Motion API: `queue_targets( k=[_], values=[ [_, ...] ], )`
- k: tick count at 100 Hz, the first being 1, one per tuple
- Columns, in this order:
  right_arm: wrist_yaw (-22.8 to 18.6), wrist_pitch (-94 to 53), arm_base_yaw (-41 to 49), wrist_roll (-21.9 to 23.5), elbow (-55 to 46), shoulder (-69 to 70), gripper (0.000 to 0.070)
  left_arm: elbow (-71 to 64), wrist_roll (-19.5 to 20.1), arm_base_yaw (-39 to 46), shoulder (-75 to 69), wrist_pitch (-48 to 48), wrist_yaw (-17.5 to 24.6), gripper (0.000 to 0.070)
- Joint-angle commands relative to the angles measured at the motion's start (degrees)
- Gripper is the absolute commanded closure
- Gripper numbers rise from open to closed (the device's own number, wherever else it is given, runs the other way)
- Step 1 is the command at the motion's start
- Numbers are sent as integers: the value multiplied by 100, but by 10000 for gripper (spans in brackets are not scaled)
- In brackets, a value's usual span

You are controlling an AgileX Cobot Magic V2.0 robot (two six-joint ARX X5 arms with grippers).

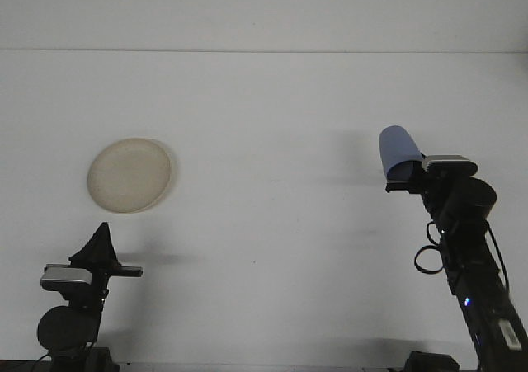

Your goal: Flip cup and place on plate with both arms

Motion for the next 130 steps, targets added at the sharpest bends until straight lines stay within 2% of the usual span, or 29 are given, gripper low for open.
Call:
queue_targets(
  k=[1,23,31,47,61,86,130],
  values=[
    [74,-1132,105,284,391,-470,699,-116,-11,-4,-9,66,-13,687],
    [485,-4664,890,507,2151,-922,699,-116,-11,-4,-9,66,-13,687],
    [726,-5563,1329,745,2758,-730,700,-116,-11,-4,-9,66,-11,687],
    [767,-7003,2277,994,3696,-61,700,-116,-11,-7,-9,66,-11,687],
    [741,-7401,3040,1126,4103,667,700,-116,-11,-4,-9,66,-11,687],
    [737,-8085,4227,1104,4671,2212,700,-116,-11,-4,-9,66,-11,687],
    [721,-8393,4964,791,5217,4030,699,-116,-11,-4,-9,66,-11,687]
  ],
)
